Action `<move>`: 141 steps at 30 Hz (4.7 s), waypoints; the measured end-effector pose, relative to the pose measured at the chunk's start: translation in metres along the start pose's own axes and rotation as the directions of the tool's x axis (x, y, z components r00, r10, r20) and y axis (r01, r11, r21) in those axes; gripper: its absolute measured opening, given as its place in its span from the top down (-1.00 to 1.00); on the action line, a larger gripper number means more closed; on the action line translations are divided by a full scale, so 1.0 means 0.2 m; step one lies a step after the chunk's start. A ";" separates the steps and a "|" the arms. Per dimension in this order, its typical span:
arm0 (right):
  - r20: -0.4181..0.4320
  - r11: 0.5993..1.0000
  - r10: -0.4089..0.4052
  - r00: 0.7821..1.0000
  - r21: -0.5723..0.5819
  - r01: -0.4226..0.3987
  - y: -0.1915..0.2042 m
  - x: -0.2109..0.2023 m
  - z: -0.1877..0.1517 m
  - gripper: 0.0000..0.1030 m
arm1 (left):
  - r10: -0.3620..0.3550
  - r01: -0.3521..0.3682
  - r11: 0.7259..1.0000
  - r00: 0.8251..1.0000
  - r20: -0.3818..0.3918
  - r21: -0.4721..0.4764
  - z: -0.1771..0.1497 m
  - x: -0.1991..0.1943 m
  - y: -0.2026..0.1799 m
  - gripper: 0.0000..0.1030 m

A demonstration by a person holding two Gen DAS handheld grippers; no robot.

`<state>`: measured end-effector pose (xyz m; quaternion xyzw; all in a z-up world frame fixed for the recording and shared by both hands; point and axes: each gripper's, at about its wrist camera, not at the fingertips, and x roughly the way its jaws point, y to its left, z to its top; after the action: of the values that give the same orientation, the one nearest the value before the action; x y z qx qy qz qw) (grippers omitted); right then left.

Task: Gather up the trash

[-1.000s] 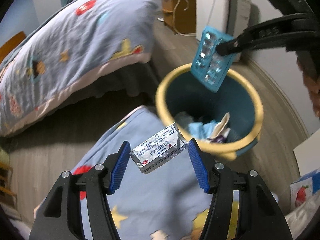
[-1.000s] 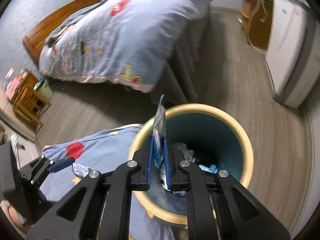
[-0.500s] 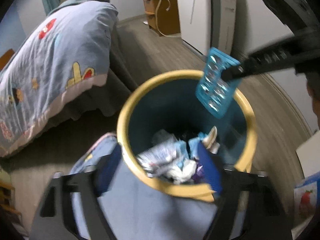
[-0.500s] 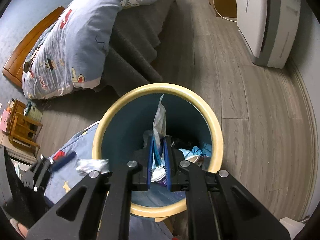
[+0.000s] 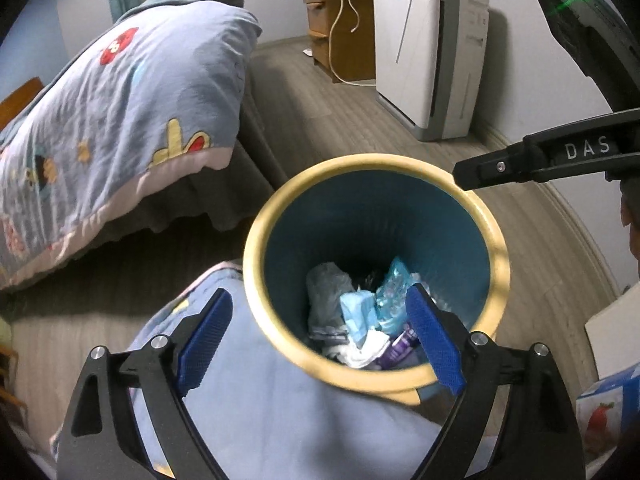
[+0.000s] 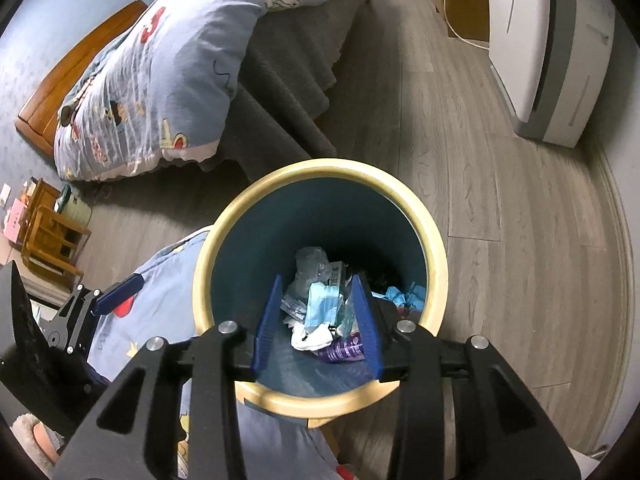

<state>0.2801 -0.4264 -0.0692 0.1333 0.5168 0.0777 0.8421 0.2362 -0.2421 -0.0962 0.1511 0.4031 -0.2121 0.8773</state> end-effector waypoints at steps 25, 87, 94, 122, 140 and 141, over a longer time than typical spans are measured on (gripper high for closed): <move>0.317 0.981 -0.184 0.930 0.007 0.192 0.19 -0.72 -0.60 -0.89 | 0.019 0.011 0.987 0.982 0.189 -0.158 -0.25 -0.89 0.03 -0.90; 0.306 0.953 -0.256 0.917 -0.082 0.293 0.21 -0.60 -0.54 -0.89 | 0.092 -0.068 0.988 0.981 0.173 -0.139 -0.24 -0.76 0.02 -0.90; 0.303 0.952 -0.259 0.917 -0.080 0.295 0.21 -0.60 -0.54 -0.89 | 0.092 -0.068 0.988 0.980 0.174 -0.139 -0.24 -0.76 0.02 -0.90; 0.297 0.951 -0.263 0.918 -0.080 0.299 0.22 -0.58 -0.54 -0.89 | 0.069 -0.050 0.992 0.983 0.171 -0.113 -0.26 -0.77 -0.01 -0.90; 0.266 0.953 -0.274 0.924 -0.051 0.298 0.22 -0.56 -0.55 -0.89 | 0.068 -0.055 0.994 0.986 0.154 -0.089 -0.27 -0.81 0.03 -0.90; 0.259 0.953 -0.278 0.925 -0.047 0.300 0.22 -0.55 -0.54 -0.89 | 0.069 -0.054 0.994 0.986 0.155 -0.094 -0.28 -0.82 0.04 -0.90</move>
<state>0.1337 -0.3980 -0.0087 0.0280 0.4170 -0.0426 0.9075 0.1081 -0.1700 -0.0031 0.1067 0.3367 -0.1778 0.9185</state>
